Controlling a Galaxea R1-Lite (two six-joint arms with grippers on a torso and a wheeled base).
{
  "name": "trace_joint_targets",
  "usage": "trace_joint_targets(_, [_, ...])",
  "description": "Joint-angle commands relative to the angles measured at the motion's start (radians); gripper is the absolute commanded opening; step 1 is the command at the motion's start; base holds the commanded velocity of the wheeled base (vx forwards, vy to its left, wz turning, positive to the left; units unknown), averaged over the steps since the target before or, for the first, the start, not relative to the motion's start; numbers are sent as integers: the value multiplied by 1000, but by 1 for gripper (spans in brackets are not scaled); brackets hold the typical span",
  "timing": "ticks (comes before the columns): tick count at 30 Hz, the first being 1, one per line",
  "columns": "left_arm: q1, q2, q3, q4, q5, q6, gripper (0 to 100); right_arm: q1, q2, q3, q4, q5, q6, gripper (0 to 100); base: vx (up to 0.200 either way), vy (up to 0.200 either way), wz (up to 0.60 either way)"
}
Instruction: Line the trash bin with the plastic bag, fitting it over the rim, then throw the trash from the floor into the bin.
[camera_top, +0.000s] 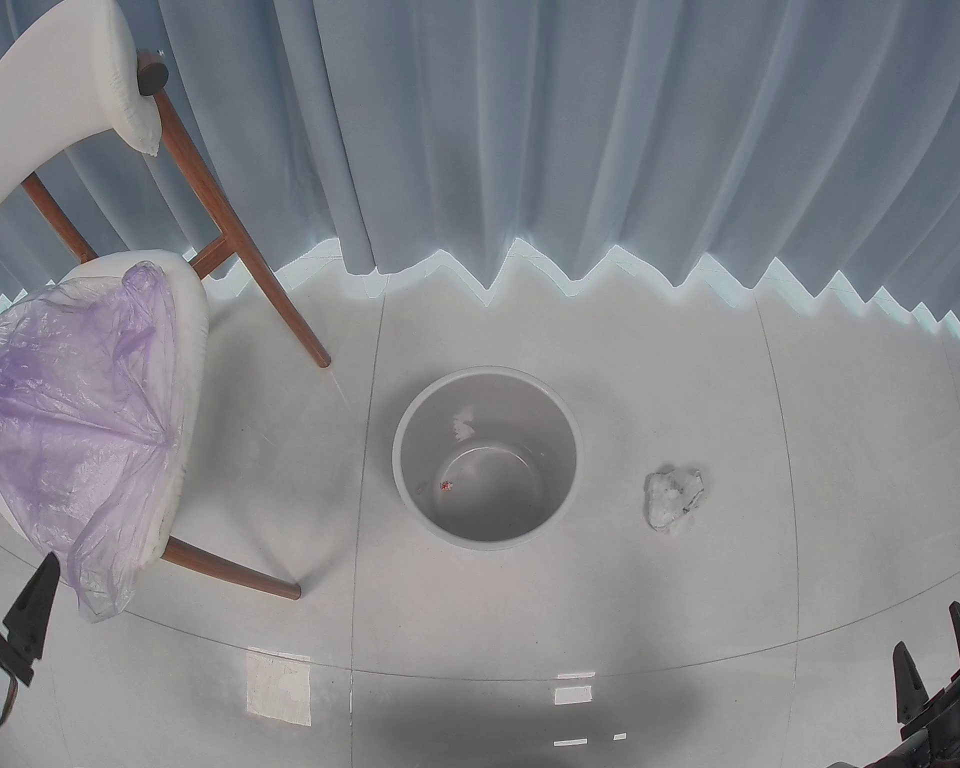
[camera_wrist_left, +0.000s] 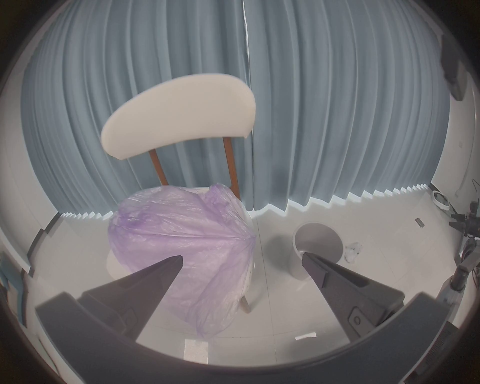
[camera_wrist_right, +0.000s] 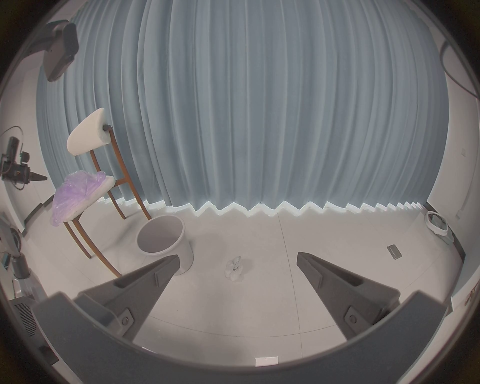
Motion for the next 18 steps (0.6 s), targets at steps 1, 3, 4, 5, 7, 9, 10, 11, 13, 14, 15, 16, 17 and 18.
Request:
trace_joint_targets(1, [-23, 291, -120, 1, -27, 11, 100, 0, -17, 18, 0, 1, 0, 100, 0, 0, 0])
trace_joint_targets(3, [-28, 331, -136, -3, -41, 12, 100, 0, -17, 18, 0, 1, 0, 100, 0, 0, 0])
trace_joint_targets(4, [-29, 351, -142, -3, -50, 14, 100, 0, -17, 18, 0, 1, 0, 100, 0, 0, 0])
trace_joint_targets(5, [-29, 351, -142, -3, -50, 14, 100, 0, -17, 18, 0, 1, 0, 100, 0, 0, 0])
trace_joint_targets(7, [-49, 403, -156, -3, -101, 14, 100, 0, -17, 18, 0, 1, 0, 100, 0, 0, 0])
trace_joint_targets(9, [-57, 434, -157, -3, -125, 14, 100, 0, -17, 18, 0, 1, 0, 100, 0, 0, 0])
trace_joint_targets(10, [-57, 434, -157, -3, -125, 14, 100, 0, -17, 18, 0, 1, 0, 100, 0, 0, 0])
trace_joint_targets(11, [-64, 460, -159, -5, -128, 21, 100, 0, -17, 18, 0, 1, 0, 100, 0, 0, 0])
trace_joint_targets(13, [-74, 495, -159, -5, -119, 63, 100, 0, -17, 18, 0, 1, 0, 100, 0, 0, 0])
trace_joint_targets(14, [-74, 495, -159, -5, -119, 63, 100, 0, -17, 18, 0, 1, 0, 100, 0, 0, 0])
trace_joint_targets(15, [-74, 495, -159, -5, -119, 63, 100, 0, -17, 18, 0, 1, 0, 100, 0, 0, 0])
trace_joint_targets(16, [-75, 531, -152, -20, -110, 120, 100, 0, -17, 18, 0, 1, 0, 100, 0, 0, 0])
trace_joint_targets(17, [-75, 543, -151, -37, -110, 135, 100, 0, -17, 18, 0, 1, 0, 100, 0, 0, 0])
trace_joint_targets(18, [-75, 561, -151, -53, -108, 138, 100, 0, -17, 18, 0, 1, 0, 100, 0, 0, 0])
